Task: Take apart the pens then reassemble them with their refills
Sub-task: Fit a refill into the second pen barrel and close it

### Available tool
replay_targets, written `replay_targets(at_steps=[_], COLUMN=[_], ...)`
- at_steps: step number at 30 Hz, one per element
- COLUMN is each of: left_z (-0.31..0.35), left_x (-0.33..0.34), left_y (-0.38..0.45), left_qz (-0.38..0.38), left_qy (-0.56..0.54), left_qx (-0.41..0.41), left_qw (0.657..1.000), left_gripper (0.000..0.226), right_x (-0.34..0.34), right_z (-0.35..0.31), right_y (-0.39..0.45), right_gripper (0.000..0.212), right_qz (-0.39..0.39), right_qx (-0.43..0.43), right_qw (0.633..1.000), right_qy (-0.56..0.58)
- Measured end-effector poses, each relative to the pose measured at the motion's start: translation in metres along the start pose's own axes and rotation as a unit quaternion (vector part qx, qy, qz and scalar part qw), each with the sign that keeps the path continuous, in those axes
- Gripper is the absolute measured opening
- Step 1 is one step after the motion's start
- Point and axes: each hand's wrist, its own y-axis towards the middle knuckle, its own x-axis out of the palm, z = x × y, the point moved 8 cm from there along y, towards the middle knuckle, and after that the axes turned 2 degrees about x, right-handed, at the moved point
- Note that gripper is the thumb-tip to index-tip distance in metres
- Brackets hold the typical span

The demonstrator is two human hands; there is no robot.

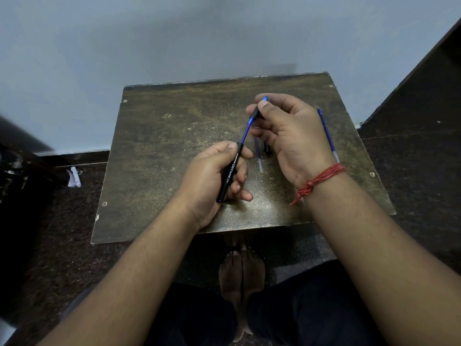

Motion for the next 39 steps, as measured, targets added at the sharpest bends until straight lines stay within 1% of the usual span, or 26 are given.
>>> replay_targets(at_steps=[4,6,8,10,11,12,13,14,15,17,19,21,25,27,29,30,31,33,34,35,36,39], left_z=[0.001,0.001,0.002,0.002,0.003,0.004,0.006,0.008,0.010,0.012,0.014,0.015,0.013,0.011,0.010,0.009,0.009,0.007,0.007,0.006,0.006,0.006], left_x=[0.001,0.001,0.000,-0.001,-0.001,-0.002,-0.003,-0.006,-0.008,-0.014,-0.018,-0.019,-0.020,-0.019,-0.017,-0.017,-0.015,-0.012,-0.010,-0.009,-0.009,-0.008], left_y=[0.000,0.001,0.001,0.001,0.001,0.001,0.001,0.001,0.001,0.001,0.001,0.001,0.000,0.000,-0.001,-0.001,-0.001,-0.001,-0.001,-0.001,-0.001,0.000], left_qz=[-0.001,-0.002,-0.001,0.002,0.005,0.010,0.019,0.030,0.044,0.072,0.092,0.099,0.104,0.105,0.099,0.093,0.084,0.066,0.059,0.054,0.049,0.044], left_qy=[0.025,0.028,0.029,0.030,0.029,0.028,0.027,0.026,0.025,0.030,0.033,0.034,0.018,0.000,-0.021,-0.031,-0.040,-0.050,-0.052,-0.053,-0.053,-0.055], left_qx=[0.011,0.013,0.014,0.016,0.018,0.023,0.029,0.036,0.043,0.057,0.069,0.074,0.062,0.047,0.035,0.029,0.023,0.012,0.008,0.007,0.006,0.007], left_qw=[1.000,1.000,0.999,0.999,0.999,0.999,0.999,0.999,0.998,0.995,0.993,0.992,0.992,0.993,0.994,0.995,0.995,0.996,0.997,0.997,0.997,0.997], left_gripper=[0.026,0.027,0.026,0.026,0.026,0.026,0.025,0.024,0.024,0.024,0.024,0.024,0.022,0.020,0.020,0.020,0.020,0.020,0.021,0.021,0.022,0.023], right_x=[-0.001,-0.002,-0.010,-0.027,-0.038,-0.048,-0.054,-0.056,-0.055,-0.051,-0.042,-0.033,-0.023,-0.021,-0.020,-0.020,-0.019,-0.016,-0.013,-0.008,0.000,0.021], right_z=[0.000,-0.004,-0.013,-0.026,-0.033,-0.040,-0.046,-0.050,-0.049,-0.042,-0.035,-0.031,-0.023,-0.019,-0.019,-0.021,-0.025,-0.035,-0.037,-0.036,-0.034,-0.017], right_y=[0.000,0.001,0.003,0.005,0.005,0.006,0.006,0.007,0.009,0.013,0.014,0.011,0.010,0.009,0.009,0.009,0.008,0.004,0.000,-0.003,-0.006,-0.013], right_gripper=[0.009,0.008,0.008,0.008,0.008,0.008,0.008,0.009,0.010,0.012,0.016,0.016,0.017,0.020,0.022,0.023,0.022,0.016,0.015,0.016,0.018,0.025], right_qz=[-0.007,0.002,0.037,0.093,0.125,0.156,0.178,0.184,0.174,0.139,0.117,0.107,0.090,0.078,0.071,0.073,0.080,0.091,0.087,0.075,0.058,0.001], right_qx=[-0.003,-0.020,-0.057,-0.111,-0.142,-0.168,-0.184,-0.187,-0.180,-0.146,-0.133,-0.127,-0.102,-0.089,-0.084,-0.094,-0.114,-0.147,-0.152,-0.149,-0.142,-0.112], right_qw=[1.000,1.000,0.997,0.988,0.982,0.972,0.957,0.935,0.907,0.858,0.817,0.784,0.732,0.717,0.718,0.726,0.743,0.803,0.834,0.856,0.872,0.900], right_qy=[-0.016,-0.009,0.026,0.045,0.018,-0.043,-0.134,-0.240,-0.340,-0.472,-0.549,-0.597,-0.668,-0.687,-0.688,-0.678,-0.655,-0.571,-0.524,-0.488,-0.465,-0.422])
